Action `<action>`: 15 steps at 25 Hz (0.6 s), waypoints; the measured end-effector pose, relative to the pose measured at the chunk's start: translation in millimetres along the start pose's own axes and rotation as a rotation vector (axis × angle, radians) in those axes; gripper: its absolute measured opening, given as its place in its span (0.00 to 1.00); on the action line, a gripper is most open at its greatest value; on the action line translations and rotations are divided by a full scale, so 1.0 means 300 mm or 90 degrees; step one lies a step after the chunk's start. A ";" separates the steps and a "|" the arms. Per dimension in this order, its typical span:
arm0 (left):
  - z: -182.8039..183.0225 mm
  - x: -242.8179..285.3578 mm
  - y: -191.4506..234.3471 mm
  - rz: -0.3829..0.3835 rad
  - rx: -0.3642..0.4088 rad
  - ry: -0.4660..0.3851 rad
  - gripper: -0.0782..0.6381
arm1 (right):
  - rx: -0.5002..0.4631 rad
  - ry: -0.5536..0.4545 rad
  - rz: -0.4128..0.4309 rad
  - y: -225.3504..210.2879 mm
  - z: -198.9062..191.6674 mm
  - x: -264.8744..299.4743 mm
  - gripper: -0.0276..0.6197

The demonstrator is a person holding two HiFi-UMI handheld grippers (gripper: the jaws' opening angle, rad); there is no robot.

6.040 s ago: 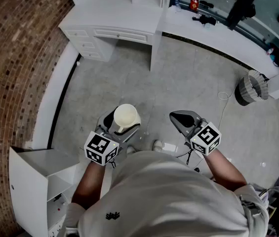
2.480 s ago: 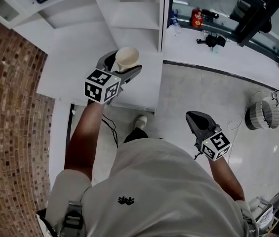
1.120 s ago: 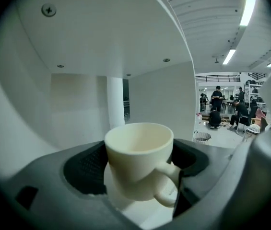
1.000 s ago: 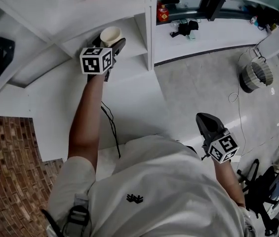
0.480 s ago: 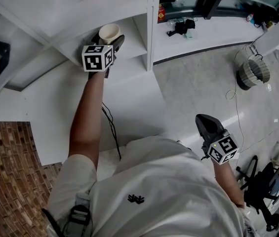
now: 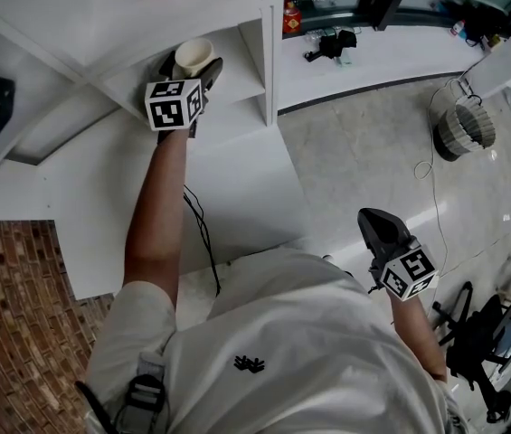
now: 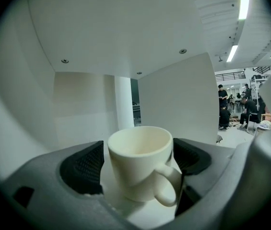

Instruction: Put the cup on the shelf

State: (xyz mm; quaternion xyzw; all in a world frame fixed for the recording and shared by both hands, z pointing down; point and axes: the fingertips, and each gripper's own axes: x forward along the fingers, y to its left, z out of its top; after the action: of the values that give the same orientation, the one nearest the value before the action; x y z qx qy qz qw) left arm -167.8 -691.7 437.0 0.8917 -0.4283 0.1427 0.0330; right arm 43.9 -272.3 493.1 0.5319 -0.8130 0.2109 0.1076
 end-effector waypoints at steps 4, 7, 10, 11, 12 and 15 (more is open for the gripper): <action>0.026 -0.035 -0.004 0.020 0.004 -0.022 0.75 | 0.004 -0.003 0.004 -0.019 -0.008 -0.021 0.06; 0.028 -0.068 -0.007 0.041 0.006 -0.028 0.75 | 0.002 -0.004 0.012 -0.024 -0.013 -0.038 0.06; 0.034 -0.102 -0.023 0.059 0.006 -0.032 0.75 | -0.001 -0.006 0.024 -0.037 -0.021 -0.062 0.06; 0.036 -0.114 -0.030 0.064 0.006 -0.032 0.75 | -0.002 -0.006 0.029 -0.041 -0.024 -0.069 0.06; 0.037 -0.129 -0.037 0.070 0.007 -0.033 0.75 | -0.005 -0.006 0.036 -0.044 -0.025 -0.076 0.06; 0.036 -0.183 -0.059 0.091 0.005 -0.033 0.74 | -0.017 -0.001 0.057 -0.051 -0.024 -0.103 0.06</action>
State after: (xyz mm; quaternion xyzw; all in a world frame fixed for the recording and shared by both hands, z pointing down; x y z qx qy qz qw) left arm -184.1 -641.2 412.3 0.8623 -0.4911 0.1234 0.0085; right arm 70.1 -248.9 490.7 0.4935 -0.8389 0.2045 0.1043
